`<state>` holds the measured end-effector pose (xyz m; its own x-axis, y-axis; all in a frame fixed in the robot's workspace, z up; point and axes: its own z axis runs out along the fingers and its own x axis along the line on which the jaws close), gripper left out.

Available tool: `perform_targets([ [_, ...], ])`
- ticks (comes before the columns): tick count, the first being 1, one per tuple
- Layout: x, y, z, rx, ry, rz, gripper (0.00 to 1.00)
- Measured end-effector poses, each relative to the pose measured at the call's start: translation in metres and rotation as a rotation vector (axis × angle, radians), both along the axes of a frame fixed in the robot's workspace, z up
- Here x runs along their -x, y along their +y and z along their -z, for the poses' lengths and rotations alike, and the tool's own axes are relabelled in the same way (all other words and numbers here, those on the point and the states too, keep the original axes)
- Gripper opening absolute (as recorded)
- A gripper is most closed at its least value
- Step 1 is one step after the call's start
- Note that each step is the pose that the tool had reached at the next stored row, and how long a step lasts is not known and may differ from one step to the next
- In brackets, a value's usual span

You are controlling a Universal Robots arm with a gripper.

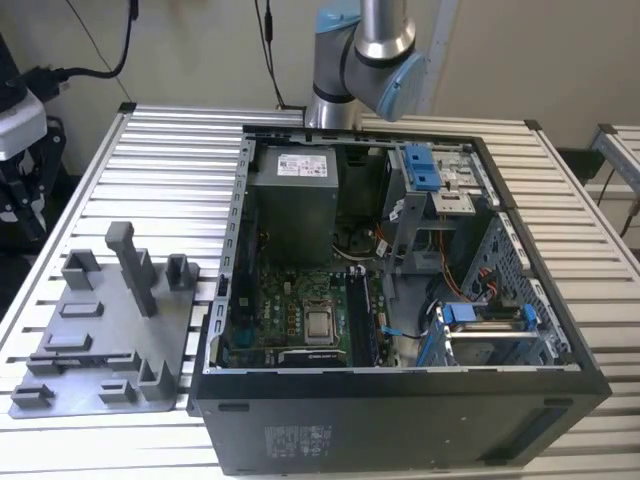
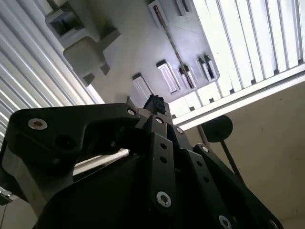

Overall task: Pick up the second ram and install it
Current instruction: 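Pick up the second ram and move it above second insertion slot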

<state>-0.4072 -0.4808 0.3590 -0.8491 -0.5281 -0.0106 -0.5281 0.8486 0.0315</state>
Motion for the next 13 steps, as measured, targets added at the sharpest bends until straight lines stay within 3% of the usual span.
perform_targets([
  [13, 0.0029, -0.0001, 0.0008, 0.0002, -0.0071, -0.149, 0.11],
])
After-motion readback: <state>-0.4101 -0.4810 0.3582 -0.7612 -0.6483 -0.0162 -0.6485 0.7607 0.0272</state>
